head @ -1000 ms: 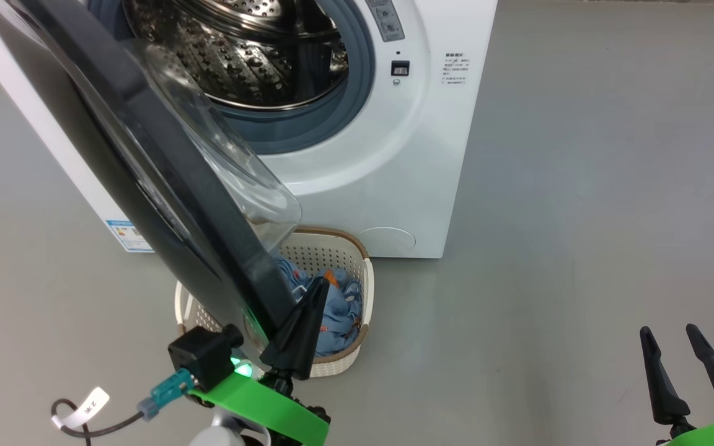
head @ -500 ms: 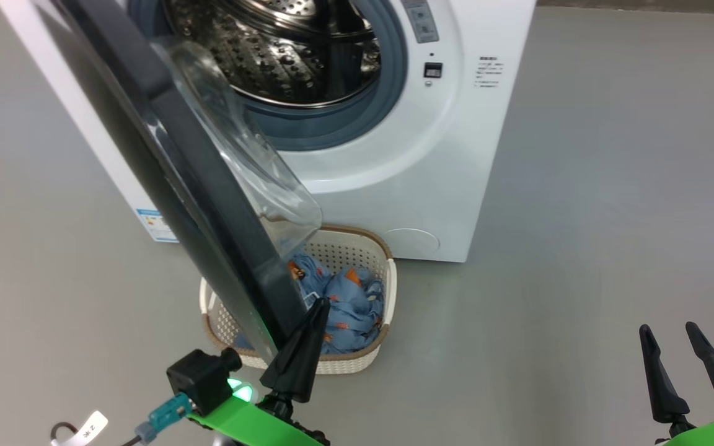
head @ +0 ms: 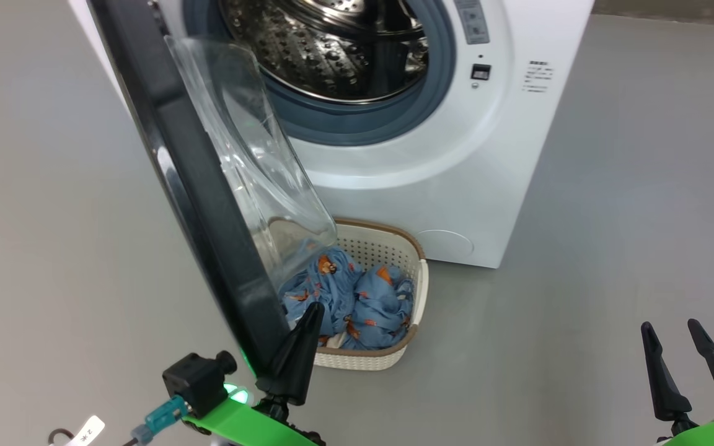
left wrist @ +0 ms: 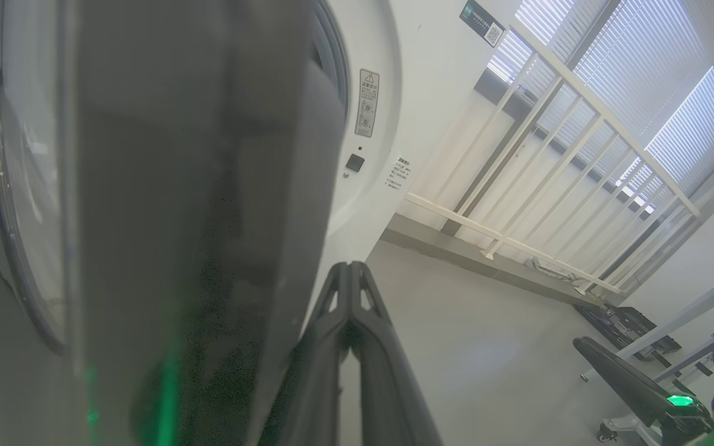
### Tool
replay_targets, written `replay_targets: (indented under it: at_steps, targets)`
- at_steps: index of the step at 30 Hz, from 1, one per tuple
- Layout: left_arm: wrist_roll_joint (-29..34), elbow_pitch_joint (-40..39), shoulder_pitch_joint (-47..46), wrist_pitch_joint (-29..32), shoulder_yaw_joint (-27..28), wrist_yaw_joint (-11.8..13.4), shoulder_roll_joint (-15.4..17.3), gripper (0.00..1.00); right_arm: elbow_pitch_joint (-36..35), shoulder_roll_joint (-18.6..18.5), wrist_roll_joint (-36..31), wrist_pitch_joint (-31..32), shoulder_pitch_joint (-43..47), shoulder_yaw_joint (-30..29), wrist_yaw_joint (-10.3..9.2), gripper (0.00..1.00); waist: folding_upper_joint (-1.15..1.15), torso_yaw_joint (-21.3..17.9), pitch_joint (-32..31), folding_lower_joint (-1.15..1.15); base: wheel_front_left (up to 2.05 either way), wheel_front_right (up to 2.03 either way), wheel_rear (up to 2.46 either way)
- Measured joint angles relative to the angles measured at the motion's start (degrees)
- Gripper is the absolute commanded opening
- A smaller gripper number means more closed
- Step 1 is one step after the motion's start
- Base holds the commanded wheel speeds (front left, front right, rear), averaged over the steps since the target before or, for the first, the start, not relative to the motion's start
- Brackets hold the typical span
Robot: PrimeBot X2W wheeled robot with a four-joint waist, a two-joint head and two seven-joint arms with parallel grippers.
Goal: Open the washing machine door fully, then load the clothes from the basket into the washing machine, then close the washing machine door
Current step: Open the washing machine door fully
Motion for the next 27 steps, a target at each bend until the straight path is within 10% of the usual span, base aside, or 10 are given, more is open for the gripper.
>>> replay_targets:
  at_steps: [27]
  targets:
    - [4.14, -3.03, 4.79, -0.01, 10.44, 2.34, 1.42, 0.0, -0.21, -0.25, 0.01, 0.0, -0.01, 0.54, 0.0, 1.0, 0.0, 12.0, 0.49, 0.0, 0.0, 0.0, 0.0]
